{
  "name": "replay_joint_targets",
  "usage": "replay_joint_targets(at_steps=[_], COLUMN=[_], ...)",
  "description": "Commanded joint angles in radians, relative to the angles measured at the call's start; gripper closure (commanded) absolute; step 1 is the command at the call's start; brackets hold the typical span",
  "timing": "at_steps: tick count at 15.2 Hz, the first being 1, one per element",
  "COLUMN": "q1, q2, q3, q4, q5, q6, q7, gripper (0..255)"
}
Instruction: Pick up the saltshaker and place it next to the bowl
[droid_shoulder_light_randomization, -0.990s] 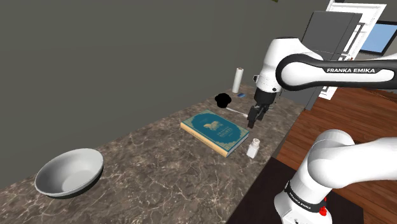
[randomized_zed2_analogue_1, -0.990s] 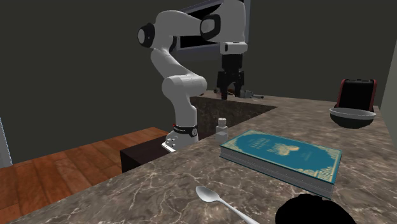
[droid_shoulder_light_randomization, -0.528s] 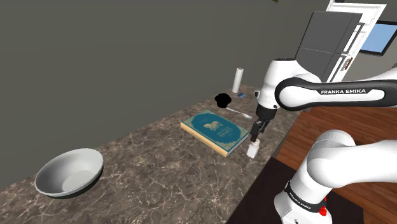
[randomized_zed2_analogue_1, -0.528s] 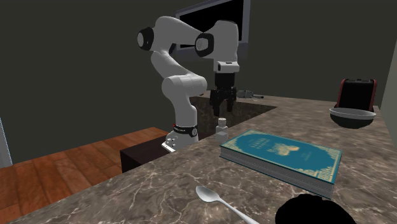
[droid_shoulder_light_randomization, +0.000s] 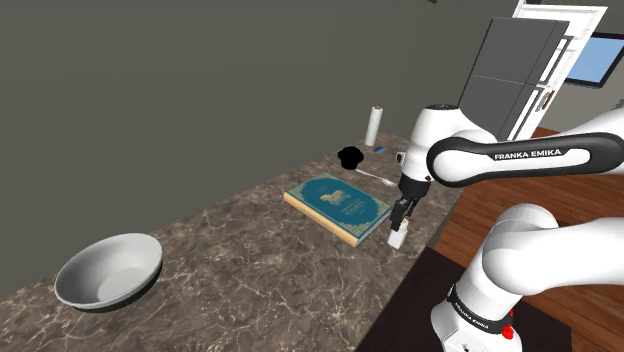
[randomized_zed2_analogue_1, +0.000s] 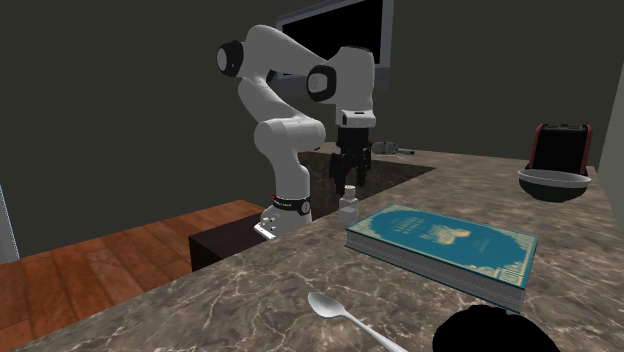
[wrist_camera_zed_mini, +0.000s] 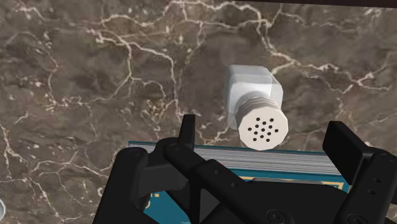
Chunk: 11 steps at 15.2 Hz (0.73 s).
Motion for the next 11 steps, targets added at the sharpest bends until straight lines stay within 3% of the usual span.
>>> replay_joint_targets(at_steps=[1, 4, 5, 11], q1=[0.0, 0.0, 0.0, 0.0], q2=[0.001, 0.001, 0.001, 0.0], q3=[0.0, 0.0, 0.0, 0.0], q4=[-0.001, -0.001, -0.001, -0.001], q5=[0.0, 0.0, 0.0, 0.0], q6=[0.002, 0.002, 0.002, 0.002], q7=[0.0, 0.0, 0.0, 0.0], gripper=[0, 0, 255, 255])
